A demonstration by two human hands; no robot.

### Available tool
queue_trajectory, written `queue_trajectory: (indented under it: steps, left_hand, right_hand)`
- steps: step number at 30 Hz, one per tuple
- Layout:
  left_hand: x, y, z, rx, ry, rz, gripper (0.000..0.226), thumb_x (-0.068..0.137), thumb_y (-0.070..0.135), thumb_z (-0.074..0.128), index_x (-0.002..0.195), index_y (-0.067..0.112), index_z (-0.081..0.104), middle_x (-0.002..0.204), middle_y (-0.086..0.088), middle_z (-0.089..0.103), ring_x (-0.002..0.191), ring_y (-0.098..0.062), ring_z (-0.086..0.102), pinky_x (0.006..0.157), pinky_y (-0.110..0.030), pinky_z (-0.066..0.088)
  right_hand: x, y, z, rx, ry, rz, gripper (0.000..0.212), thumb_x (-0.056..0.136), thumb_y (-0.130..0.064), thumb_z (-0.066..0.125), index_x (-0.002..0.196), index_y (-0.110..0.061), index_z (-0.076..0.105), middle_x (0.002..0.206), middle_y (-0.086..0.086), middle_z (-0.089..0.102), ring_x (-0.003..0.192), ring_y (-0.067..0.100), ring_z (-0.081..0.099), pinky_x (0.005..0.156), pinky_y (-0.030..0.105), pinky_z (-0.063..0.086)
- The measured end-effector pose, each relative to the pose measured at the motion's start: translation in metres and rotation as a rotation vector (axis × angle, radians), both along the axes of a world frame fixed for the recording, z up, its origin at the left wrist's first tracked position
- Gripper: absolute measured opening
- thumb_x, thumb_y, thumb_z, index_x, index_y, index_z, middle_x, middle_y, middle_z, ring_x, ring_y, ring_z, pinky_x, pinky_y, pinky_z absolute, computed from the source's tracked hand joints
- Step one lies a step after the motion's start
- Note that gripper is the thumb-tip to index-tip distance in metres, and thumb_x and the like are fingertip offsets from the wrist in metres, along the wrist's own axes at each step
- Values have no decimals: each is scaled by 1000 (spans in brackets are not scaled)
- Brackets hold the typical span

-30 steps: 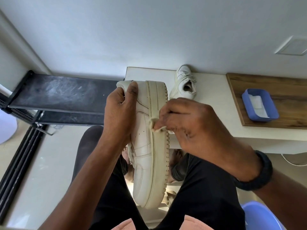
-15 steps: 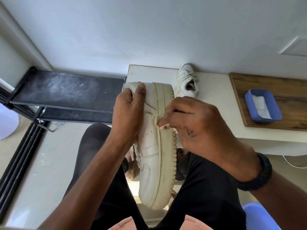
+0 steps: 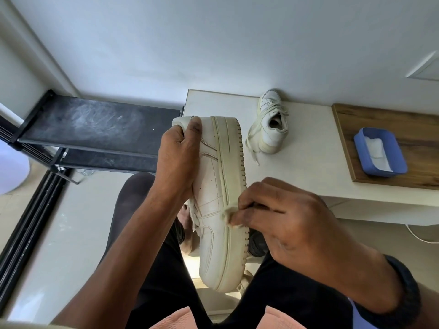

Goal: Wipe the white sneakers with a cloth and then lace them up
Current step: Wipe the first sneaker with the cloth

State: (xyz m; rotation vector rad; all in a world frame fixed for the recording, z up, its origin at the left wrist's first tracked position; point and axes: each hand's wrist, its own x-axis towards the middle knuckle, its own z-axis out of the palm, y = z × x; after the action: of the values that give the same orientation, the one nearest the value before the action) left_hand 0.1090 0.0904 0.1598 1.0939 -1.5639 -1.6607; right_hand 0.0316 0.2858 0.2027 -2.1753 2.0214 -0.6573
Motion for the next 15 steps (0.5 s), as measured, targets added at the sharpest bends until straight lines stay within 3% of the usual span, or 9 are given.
queue_trajectory:
  steps: [8,12,15]
  left_hand:
    - [-2,4,3,-39,-7,-24,61,96,52,51,97,-8,57,79,-10,58,72,-22,57,65,-42,49]
    - [-1,3,2,-35,-34,-4,54,102,45,51,96,-9,57,79,-10,57,72,-22,56,66,-41,49]
    - [0,1,-1,7,-23,18,41,104,41,50,87,5,59,79,-10,60,74,-23,59,70,-44,54]
  right_hand:
    - [-12,-22,-2,-60,-45,-140,17,83,-6,67,96,-10,78,92,3,66,84,17,62,68,35,59]
    - [1,-11,-5,-21,-34,-87,17,89,-8,67,103,-11,76,93,2,64,85,14,58,66,31,58]
    - [9,1,-9,28,-28,-10,16,93,-14,64,105,-13,76,96,0,63,89,11,57,68,30,59]
